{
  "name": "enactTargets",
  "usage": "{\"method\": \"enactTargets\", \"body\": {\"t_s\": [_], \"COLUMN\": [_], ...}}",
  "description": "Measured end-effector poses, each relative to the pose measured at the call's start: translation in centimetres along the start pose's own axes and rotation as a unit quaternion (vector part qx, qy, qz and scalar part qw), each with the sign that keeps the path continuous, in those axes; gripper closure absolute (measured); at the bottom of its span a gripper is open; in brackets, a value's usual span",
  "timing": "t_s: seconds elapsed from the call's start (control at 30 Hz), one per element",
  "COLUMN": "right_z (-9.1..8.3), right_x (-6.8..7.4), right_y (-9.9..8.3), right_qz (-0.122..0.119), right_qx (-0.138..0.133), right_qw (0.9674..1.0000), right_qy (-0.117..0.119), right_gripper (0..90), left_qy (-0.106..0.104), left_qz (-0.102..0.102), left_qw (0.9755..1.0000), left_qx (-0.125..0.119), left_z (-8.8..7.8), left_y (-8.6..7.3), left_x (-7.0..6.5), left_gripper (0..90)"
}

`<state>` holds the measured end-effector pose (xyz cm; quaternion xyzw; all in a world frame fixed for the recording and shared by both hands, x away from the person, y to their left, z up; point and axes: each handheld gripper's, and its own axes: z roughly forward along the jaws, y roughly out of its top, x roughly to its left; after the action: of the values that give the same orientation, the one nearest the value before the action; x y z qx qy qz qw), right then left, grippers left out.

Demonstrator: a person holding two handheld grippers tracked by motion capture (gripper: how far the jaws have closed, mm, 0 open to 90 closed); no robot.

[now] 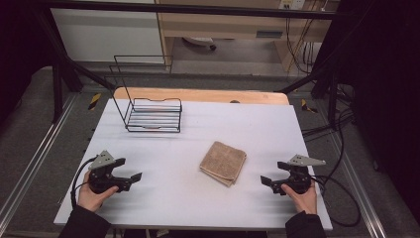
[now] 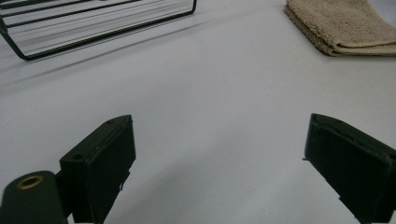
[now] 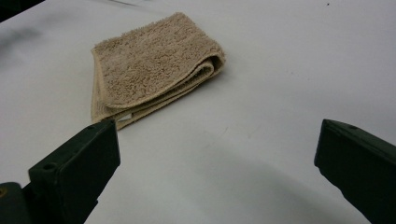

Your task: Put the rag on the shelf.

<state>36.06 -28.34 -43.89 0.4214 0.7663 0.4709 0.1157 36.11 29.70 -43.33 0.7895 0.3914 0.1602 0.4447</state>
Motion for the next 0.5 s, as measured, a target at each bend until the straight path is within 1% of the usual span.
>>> {"method": "enactTargets", "body": {"t_s": [0.17,0.33,0.5], "right_z": [-0.06,-0.01,0.18], "right_x": [-0.01,0.06,0.34], "right_y": [0.01,-0.02,0.06], "right_qz": [0.000,-0.001,-0.005], "right_qx": [0.000,0.002,0.008], "right_qw": [1.0000,1.0000,0.9999], "right_qy": [-0.001,-0.003,-0.006], "right_gripper": [0.8,0.8,0.8], "left_qy": [0.000,-0.002,-0.005], "left_qz": [0.000,0.005,0.003], "left_qw": [1.0000,1.0000,1.0000], "left_qx": [-0.001,0.002,0.001], "left_z": [-0.02,0.00,0.05], "left_y": [-0.02,-0.08,-0.13], "left_x": [-0.02,-0.09,-0.16], "left_gripper": [9.0,9.6,9.7]}}
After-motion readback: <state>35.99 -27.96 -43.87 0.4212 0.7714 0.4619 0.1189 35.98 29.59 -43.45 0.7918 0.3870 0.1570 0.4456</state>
